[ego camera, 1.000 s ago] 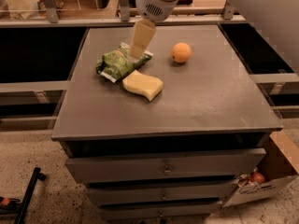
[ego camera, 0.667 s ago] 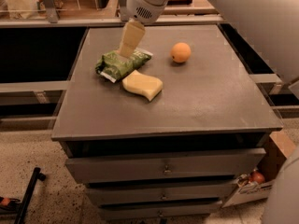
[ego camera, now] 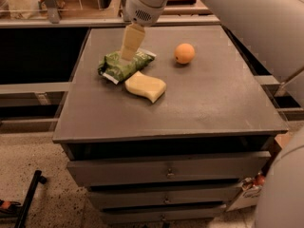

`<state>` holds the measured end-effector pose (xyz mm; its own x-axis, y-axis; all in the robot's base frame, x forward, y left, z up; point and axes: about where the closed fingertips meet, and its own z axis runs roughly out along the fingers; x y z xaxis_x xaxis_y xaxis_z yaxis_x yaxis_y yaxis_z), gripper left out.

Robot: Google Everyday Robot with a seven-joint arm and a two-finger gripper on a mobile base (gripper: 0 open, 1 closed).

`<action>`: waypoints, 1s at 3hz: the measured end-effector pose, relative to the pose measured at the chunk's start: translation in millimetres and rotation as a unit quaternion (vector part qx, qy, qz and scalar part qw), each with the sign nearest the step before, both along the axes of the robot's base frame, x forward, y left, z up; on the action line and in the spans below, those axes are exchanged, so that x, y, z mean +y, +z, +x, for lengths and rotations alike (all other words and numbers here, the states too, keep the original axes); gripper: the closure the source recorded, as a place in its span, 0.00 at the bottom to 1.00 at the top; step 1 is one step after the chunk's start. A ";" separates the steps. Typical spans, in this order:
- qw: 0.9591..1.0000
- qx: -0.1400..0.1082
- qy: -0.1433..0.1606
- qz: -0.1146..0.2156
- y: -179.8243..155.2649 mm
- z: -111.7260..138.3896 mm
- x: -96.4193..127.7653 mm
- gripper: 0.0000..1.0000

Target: Pick green jalapeno chip bag

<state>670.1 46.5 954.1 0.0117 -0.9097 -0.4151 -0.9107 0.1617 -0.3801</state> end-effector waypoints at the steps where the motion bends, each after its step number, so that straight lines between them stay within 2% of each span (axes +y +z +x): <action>1: 1.000 0.026 -0.009 -0.012 -27.5 14.1 -3.2 0.00; 2: 0.999 0.050 -0.016 0.007 -56.3 20.2 -3.2 0.00; 3: 0.997 0.057 -0.010 0.048 -73.6 24.7 7.0 0.00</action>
Offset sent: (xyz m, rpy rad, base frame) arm 0.0296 -0.0062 -0.0868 0.0887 0.1419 -0.0576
